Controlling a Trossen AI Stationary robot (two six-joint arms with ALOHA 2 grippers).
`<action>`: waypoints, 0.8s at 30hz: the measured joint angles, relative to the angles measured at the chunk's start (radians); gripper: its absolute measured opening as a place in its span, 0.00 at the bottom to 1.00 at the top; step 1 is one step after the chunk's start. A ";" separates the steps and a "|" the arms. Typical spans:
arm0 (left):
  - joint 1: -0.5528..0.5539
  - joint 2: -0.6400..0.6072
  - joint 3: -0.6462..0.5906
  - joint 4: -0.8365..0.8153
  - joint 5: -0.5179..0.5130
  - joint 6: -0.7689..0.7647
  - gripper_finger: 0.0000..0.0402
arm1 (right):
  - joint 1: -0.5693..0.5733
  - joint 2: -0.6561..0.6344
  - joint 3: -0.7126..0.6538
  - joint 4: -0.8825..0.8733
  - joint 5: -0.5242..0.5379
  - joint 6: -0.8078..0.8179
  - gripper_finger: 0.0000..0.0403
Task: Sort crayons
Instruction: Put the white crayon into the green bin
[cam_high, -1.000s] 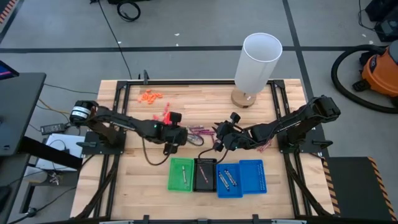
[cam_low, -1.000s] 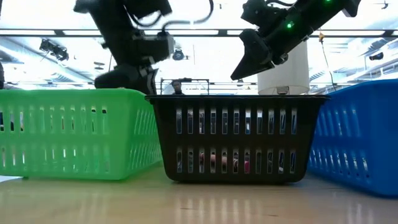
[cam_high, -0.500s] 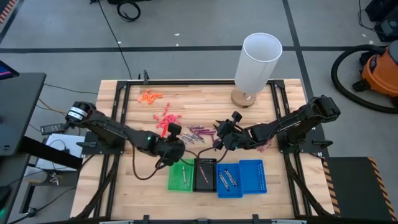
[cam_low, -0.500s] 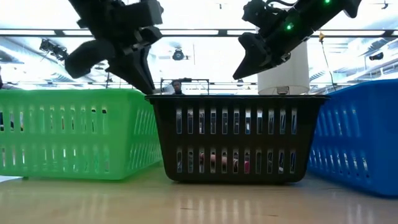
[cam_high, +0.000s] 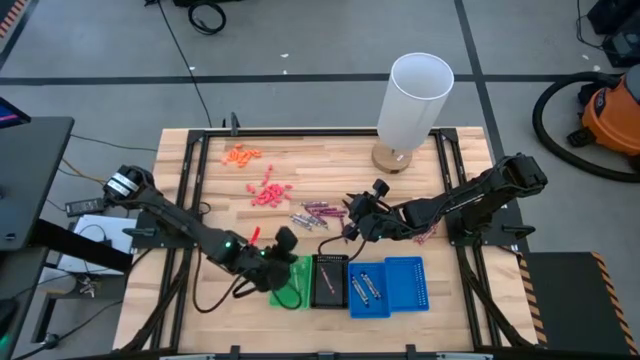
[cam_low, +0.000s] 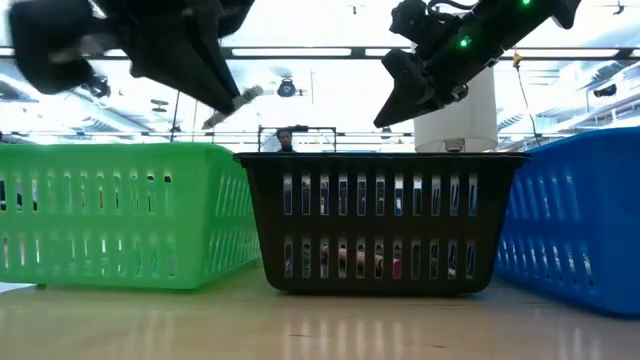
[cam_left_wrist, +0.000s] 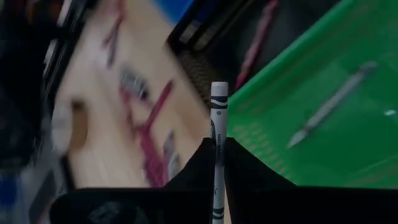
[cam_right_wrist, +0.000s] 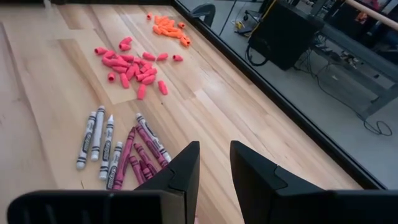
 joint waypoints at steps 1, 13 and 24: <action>-0.007 0.000 0.000 0.012 0.038 0.025 0.03 | 0.000 0.000 0.000 0.009 0.000 -0.001 0.24; -0.014 0.051 -0.051 0.137 0.366 0.093 0.03 | 0.000 0.000 0.000 0.082 -0.047 -0.028 0.24; 0.052 0.140 -0.058 0.137 0.365 0.026 0.23 | 0.000 0.000 0.000 0.095 -0.053 -0.048 0.24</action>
